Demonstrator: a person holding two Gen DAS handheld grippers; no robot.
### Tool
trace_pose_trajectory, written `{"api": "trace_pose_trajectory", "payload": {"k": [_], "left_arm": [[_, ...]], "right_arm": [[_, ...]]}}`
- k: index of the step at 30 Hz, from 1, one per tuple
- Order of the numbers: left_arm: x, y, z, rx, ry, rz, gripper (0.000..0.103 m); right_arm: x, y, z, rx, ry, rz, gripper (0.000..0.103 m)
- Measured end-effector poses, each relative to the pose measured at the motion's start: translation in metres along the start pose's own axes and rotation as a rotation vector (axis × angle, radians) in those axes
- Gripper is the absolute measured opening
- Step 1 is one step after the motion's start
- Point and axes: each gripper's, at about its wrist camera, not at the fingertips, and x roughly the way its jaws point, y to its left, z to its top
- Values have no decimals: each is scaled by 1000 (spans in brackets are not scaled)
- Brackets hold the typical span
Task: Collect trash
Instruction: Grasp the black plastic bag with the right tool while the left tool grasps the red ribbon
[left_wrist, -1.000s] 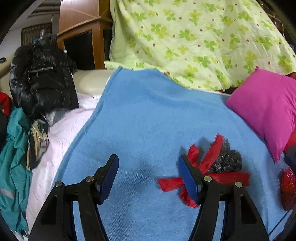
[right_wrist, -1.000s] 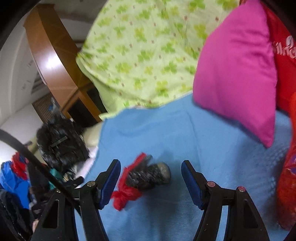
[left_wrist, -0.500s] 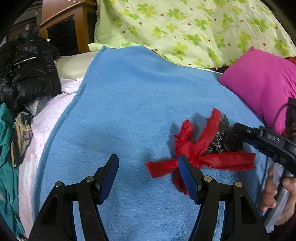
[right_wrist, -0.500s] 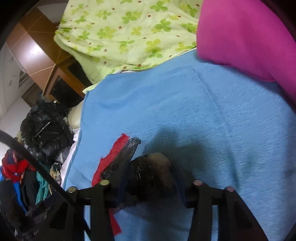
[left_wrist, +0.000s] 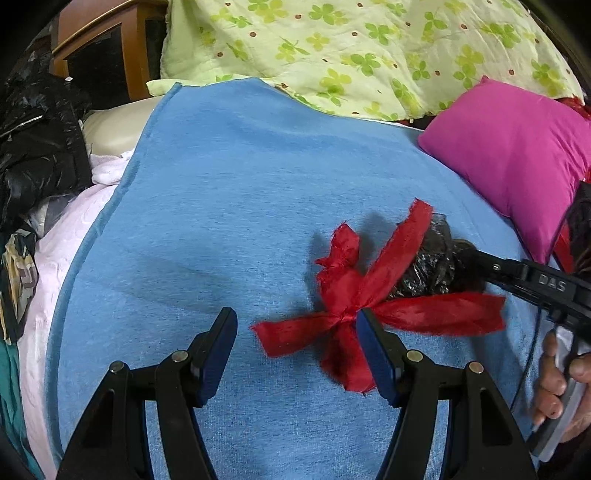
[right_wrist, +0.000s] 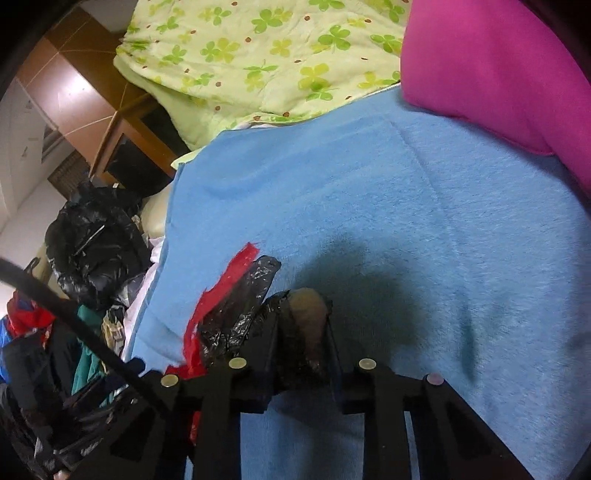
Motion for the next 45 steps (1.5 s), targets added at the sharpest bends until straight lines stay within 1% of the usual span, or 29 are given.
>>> {"api": "trace_pose_trajectory", "payload": {"k": [4,7,10,11,13,15,16,18,19,21,22,24,25,27,28,32,35,38,42,45], "left_arm": [[4,-5,2,13,8,-15,68],[7,-8,2,26,12,-13,68],[10,-11,3,30,16,-13,68],[11,-12,3,32,18,-14,68],[13,-15,3,37,23,-12,68],[15,-18,3,43,27,-11,68],[17,-21,3,45,30,-11,68],[19,-25,3,50,34,-12,68],[22,-28,2,57,38,-12,68],[25,-30,1,62,46,-12,68],[28,-32,1,64,53,-14,68],[32,-35,1,66,62,-17,68],[34,-36,1,65,66,-19,68],[37,-37,1,62,74,-21,68],[38,-37,1,63,76,-23,68],[39,-37,2,63,74,-37,68],[41,-34,2,44,77,-56,67],[43,-32,1,34,85,-67,62],[50,-31,0,27,90,-63,62],[54,-32,-2,23,95,-55,62]], "right_arm": [[-23,-3,-2,-10,9,-10,23],[-40,-9,-7,-14,38,-27,23],[-52,-19,-18,0,114,-37,23],[-55,-20,-22,-6,150,-41,26],[-60,-20,-30,-41,219,-37,26],[-68,-18,-33,-85,227,-42,26],[-73,-16,-32,-109,212,-48,32],[-82,-14,-29,-133,156,-60,56],[-86,-14,-27,-134,129,-60,71],[-93,-11,-23,-139,63,-47,71],[-95,-9,-21,-143,35,-45,69],[-90,-8,-17,-137,25,-52,60],[-84,-7,-16,-131,40,-52,52],[-73,-4,-17,-138,64,-64,52],[-67,-1,-18,-149,72,-83,52],[-48,5,-23,-181,90,-108,52],[-33,2,-26,-192,119,-131,52],[-27,-1,-27,-193,123,-124,52],[-25,0,-29,-192,126,-123,52],[-25,1,-27,-193,110,-117,52]]}}
